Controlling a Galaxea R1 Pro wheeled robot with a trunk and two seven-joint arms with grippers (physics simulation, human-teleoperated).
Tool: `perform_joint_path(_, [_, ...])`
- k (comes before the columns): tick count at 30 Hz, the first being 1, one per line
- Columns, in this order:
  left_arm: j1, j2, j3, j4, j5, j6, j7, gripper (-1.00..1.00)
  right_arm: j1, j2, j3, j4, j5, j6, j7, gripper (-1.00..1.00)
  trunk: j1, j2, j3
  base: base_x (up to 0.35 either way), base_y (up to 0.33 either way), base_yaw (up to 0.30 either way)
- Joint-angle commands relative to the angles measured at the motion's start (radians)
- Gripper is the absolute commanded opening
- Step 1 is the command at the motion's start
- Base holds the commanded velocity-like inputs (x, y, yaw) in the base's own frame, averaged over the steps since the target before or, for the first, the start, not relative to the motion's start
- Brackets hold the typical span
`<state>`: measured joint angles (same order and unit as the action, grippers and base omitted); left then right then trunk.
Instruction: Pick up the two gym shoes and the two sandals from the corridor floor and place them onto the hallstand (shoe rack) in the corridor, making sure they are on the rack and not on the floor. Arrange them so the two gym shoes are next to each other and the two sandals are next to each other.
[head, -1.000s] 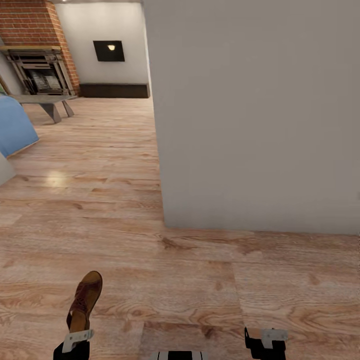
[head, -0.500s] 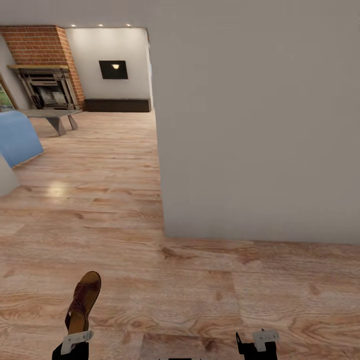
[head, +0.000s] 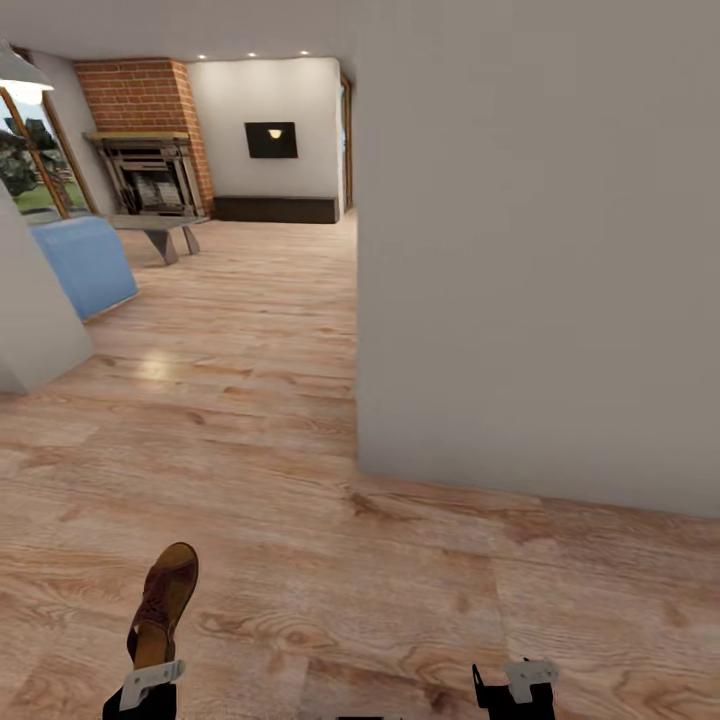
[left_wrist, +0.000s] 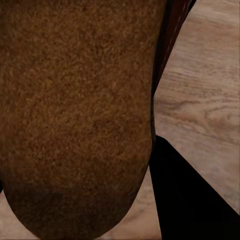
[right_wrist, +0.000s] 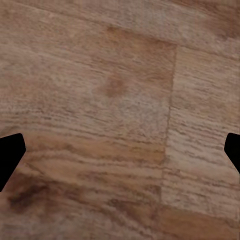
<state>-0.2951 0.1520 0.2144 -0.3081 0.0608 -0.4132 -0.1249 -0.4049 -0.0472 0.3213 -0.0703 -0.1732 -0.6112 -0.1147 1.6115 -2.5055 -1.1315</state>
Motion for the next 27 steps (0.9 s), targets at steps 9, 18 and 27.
perform_joint_path(9, [-0.001, 0.000, 0.006, 0.003, 0.004, -0.001, -0.010, -1.00, 0.000, 0.000, 0.009, 0.000, -0.008, -0.001, -0.003, 1.00, 0.000, 0.000, -0.001, 0.000, 0.000, 0.278])
perform_joint_path(18, [-0.001, 0.000, 0.006, 0.004, 0.004, -0.001, -0.010, -1.00, 0.000, 0.000, 0.009, 0.000, -0.008, -0.001, -0.003, 1.00, 0.000, 0.000, -0.001, 0.000, 0.000, 0.279])
perform_joint_path(27, [-0.001, -0.002, 0.006, 0.004, 0.004, -0.001, -0.010, -1.00, 0.000, 0.000, 0.009, 0.000, -0.008, -0.001, -0.003, 1.00, 0.000, 0.000, -0.001, 0.000, 0.000, 0.279])
